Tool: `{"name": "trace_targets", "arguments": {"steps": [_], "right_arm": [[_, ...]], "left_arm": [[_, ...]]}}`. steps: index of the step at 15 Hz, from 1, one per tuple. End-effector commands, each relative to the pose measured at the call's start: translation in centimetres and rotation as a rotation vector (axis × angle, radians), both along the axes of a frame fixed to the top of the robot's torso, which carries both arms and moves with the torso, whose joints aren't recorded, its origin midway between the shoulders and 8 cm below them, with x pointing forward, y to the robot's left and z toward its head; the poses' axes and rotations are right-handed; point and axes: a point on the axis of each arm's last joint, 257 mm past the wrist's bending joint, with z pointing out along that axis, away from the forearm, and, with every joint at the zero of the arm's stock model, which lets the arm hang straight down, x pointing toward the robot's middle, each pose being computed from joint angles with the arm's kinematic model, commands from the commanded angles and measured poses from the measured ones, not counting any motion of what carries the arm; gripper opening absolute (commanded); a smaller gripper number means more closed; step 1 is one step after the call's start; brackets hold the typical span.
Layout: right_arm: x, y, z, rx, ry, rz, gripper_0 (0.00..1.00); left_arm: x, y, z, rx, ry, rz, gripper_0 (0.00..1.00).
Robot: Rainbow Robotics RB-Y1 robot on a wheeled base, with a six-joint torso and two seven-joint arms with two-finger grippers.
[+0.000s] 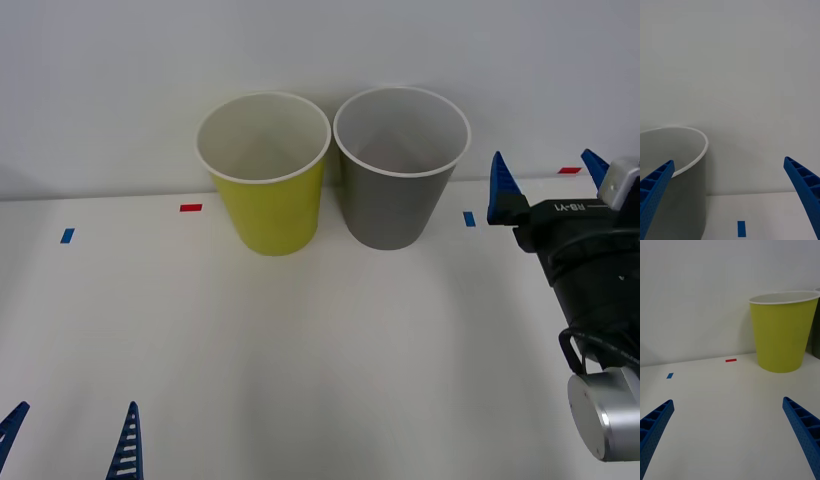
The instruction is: Put cans in the gray bin and PET bottles in the light green bin.
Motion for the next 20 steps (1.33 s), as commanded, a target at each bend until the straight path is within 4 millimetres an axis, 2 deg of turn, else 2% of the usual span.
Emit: {"name": "trace_targets", "arguments": {"steps": [1, 6, 8, 11, 14, 17, 20], "right_arm": [[-2.3, -1.6, -1.8, -0.037, -0.004, -0.013, 1.00], [-7.0, -2.9, -3.8, -0.064, -0.041, -0.006, 1.00], [-9.6, -3.4, -5.1, -0.070, -0.038, -0.009, 1.00], [-12.4, -4.4, -7.0, -0.057, -0.031, -0.019, 1.00], [-14.2, -6.2, -10.0, -0.048, -0.032, -0.040, 1.00], [-16.2, -6.9, -11.3, -0.041, 0.003, -0.059, 1.00], [-17.9, -6.9, -11.4, -0.062, 0.005, -0.049, 1.00]], "left_arm": [[0.0, 0.0, 0.0, 0.000, 0.000, 0.000, 1.00], [0.0, 0.0, 0.0, 0.000, 0.000, 0.000, 1.00], [0.0, 0.0, 0.0, 0.000, 0.000, 0.000, 1.00], [0.0, 0.0, 0.0, 0.000, 0.000, 0.000, 1.00], [0.0, 0.0, 0.0, 0.000, 0.000, 0.000, 1.00], [0.0, 0.0, 0.0, 0.000, 0.000, 0.000, 1.00], [0.0, 0.0, 0.0, 0.000, 0.000, 0.000, 1.00]]}}
